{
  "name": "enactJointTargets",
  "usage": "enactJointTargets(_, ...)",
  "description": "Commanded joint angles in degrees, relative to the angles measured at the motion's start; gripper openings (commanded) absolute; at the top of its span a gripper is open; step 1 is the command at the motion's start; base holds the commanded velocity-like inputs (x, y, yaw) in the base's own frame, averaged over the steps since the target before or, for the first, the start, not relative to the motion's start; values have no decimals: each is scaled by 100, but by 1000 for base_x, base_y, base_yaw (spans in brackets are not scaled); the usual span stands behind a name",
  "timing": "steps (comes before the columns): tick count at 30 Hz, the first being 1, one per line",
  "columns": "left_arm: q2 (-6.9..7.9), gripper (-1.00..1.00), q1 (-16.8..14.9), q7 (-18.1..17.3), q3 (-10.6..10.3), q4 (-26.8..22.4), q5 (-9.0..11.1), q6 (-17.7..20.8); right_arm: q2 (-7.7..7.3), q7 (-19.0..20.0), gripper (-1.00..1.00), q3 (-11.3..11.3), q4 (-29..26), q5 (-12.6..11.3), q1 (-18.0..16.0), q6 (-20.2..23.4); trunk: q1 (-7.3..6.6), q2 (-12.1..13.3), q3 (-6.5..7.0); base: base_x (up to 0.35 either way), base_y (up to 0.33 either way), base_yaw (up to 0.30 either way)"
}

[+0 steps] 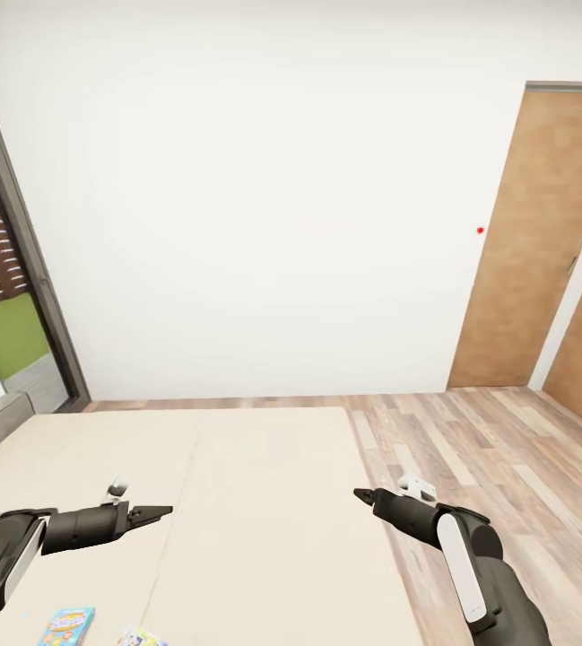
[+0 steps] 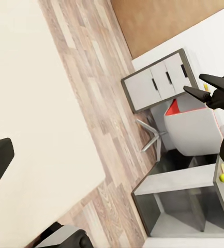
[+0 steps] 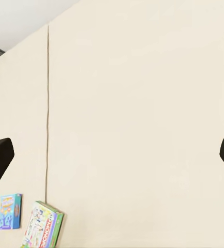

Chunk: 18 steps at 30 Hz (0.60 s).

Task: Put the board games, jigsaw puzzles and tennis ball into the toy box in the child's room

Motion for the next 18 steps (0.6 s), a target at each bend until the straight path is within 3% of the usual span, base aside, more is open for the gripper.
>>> enactJointTargets(1, 1, 100, -1, -10, -2, 4, 17, 57, 8, 58, 100, -19, -3, 51, -3, 29, 2, -5, -3, 0, 148, 0)
enactJointTargets(8, 1, 100, -1, -10, 1, 3, 17, 57, 11, 58, 100, -22, -6, 49, -3, 29, 2, -5, -3, 0, 163, 0)
enactJointTargets(18, 1, 100, -1, -10, -4, 1, 17, 57, 10, 58, 100, -24, -10, 34, -3, 29, 2, -5, -3, 0, 32, 0)
